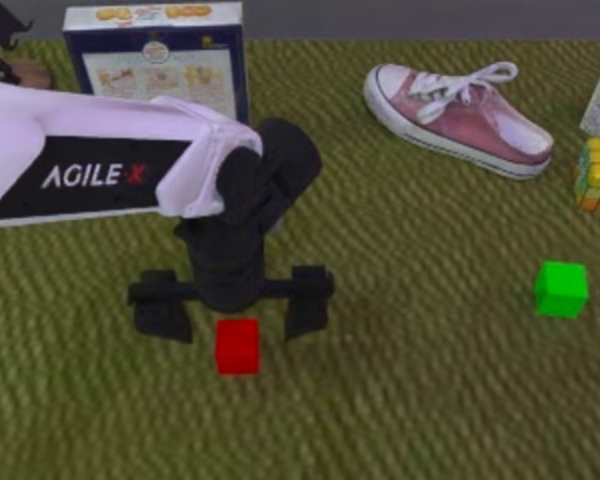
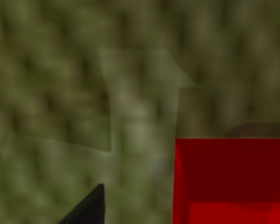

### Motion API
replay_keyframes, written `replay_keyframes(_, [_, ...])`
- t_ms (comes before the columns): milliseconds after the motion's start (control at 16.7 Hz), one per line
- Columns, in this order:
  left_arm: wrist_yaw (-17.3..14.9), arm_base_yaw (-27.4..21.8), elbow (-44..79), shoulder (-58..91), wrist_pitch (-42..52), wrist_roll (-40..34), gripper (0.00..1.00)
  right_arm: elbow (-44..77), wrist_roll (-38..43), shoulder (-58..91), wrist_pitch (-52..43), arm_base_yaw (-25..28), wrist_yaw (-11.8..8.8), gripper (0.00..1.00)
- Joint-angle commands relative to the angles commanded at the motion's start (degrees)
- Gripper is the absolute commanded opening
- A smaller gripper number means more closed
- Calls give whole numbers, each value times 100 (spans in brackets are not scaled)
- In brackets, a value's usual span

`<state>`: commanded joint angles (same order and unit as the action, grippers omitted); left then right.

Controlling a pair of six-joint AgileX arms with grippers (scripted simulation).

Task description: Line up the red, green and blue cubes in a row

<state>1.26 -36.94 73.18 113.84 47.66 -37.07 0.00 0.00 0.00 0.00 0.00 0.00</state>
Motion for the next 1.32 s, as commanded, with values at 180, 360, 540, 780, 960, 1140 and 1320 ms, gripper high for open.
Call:
replay_keyframes(180, [0, 5, 17, -9, 20, -1, 100, 0, 0, 0, 0, 0, 0, 100])
replay_keyframes(360, [2, 33, 294, -145, 436, -33, 100, 0, 0, 0, 0, 0, 0, 100])
replay_keyframes(540, [0, 65, 689, -383, 1143, -49, 100, 0, 0, 0, 0, 0, 0, 100])
replay_keyframes(780, [5, 84, 915, -556, 1467, -44, 100, 0, 0, 0, 0, 0, 0, 100])
replay_keyframes(960, [4, 53, 900, -534, 1452, -44, 100, 0, 0, 0, 0, 0, 0, 100])
replay_keyframes(1140, [26, 237, 569, -887, 1225, -21, 100, 343, 88, 341, -238, 68, -17, 100])
replay_keyframes(1320, [64, 666, -191, -1784, 710, 52, 100, 1126, 280, 1187, -785, 190, -26, 100])
